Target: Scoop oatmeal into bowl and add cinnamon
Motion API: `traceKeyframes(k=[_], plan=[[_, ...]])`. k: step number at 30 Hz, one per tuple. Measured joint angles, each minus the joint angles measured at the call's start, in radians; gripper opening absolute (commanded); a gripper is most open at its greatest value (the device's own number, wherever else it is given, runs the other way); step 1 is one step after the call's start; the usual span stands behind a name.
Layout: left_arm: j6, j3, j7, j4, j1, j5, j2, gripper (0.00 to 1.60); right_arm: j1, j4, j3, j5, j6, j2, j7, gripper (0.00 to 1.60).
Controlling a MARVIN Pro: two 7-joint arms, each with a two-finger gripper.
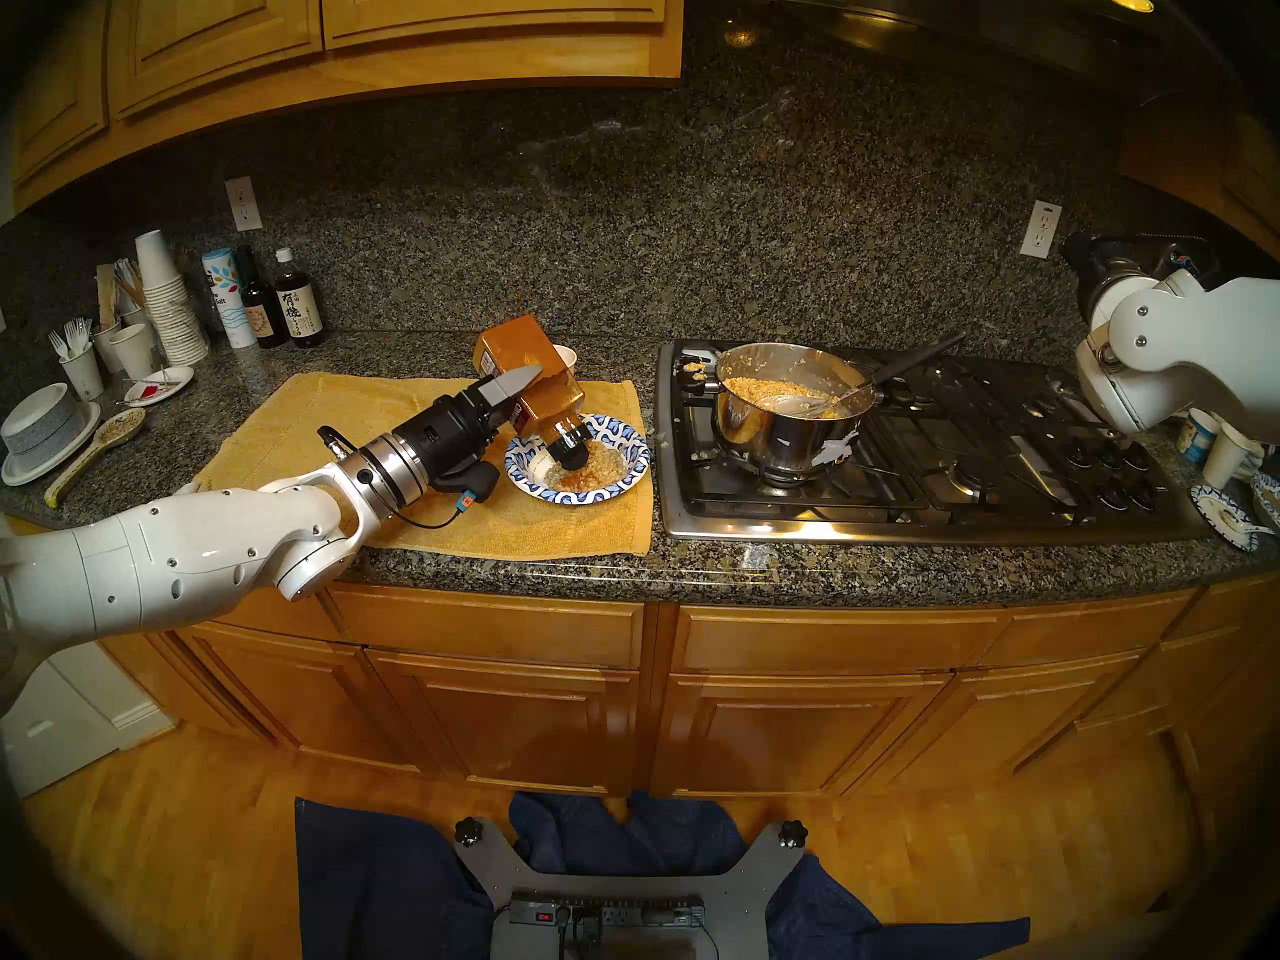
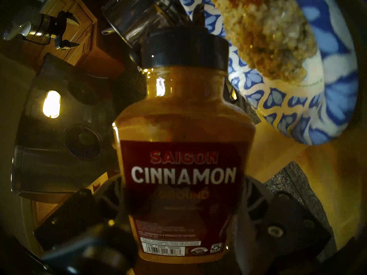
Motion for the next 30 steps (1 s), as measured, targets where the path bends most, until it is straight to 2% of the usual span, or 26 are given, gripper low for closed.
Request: traceKeyframes(k=[6, 24, 30], plan=[[0.001, 0.002, 0.005, -0.003, 0.008, 0.004, -0.015, 0.0, 0.0, 0.0, 0.0, -0.002, 0.0, 0.002, 0.0, 1.6], [0.005, -0.092, 0.027, -0.006, -0.019, -0.077, -0.029, 0.0, 0.0, 0.0, -0.003, 0.005, 0.0, 0.003, 0.0, 1.6], [0.007, -0.103, 0.038, -0.014, -0.017, -0.099, -0.029, 0.0, 0.0, 0.0, -0.002, 0.003, 0.0, 0.003, 0.0, 1.6]])
